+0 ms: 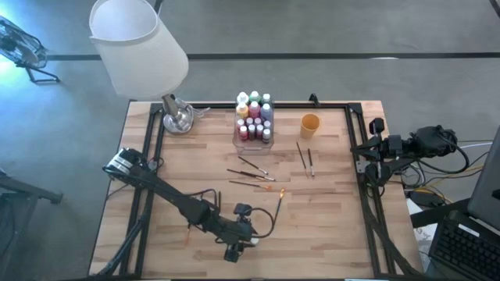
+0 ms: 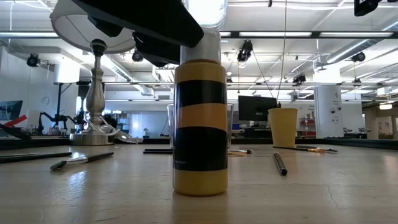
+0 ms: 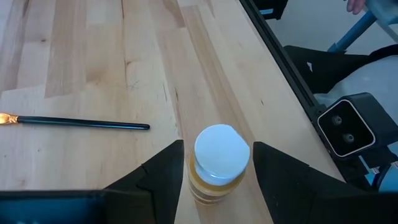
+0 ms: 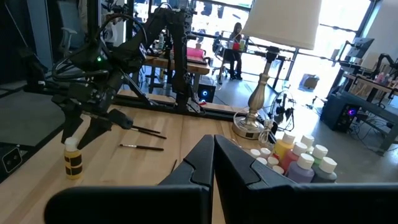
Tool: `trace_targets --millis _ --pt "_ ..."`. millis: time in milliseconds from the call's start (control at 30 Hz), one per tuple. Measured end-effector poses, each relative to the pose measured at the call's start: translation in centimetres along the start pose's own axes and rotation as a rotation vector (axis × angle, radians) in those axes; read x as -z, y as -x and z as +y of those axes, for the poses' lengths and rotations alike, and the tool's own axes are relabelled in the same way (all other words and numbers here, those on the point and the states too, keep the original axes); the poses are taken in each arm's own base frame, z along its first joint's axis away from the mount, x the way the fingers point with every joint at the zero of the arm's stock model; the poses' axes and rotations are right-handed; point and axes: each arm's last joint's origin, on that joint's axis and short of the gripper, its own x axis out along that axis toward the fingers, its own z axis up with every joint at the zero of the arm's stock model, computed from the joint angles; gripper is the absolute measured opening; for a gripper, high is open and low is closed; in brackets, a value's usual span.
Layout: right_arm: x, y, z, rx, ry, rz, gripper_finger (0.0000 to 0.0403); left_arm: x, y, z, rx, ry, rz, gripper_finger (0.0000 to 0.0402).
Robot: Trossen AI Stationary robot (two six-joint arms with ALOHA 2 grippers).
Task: Pick & Place Paint Supplies
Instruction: Put the small yellow paint bottle into the bin
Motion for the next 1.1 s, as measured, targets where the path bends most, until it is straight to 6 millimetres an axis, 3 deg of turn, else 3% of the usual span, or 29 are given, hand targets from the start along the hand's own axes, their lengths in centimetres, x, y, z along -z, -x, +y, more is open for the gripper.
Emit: trace_targets --millis 433,767,1100 --pt "0.00 0.00 0.00 0.000 0.000 0.000 0.0008 0.35 -0.65 0.20 0.022 0.005 0.012 0.0196" --pt "0.00 0.00 0.00 0.000 0.000 0.000 0.0008 0.37 -0.81 0.18 0.032 0.004 0.006 0.0161" --pt "0.00 0.00 0.00 0.000 0.000 0.000 0.0008 0.07 -0.76 0.18 0.035 0.009 -0.021 0.0174"
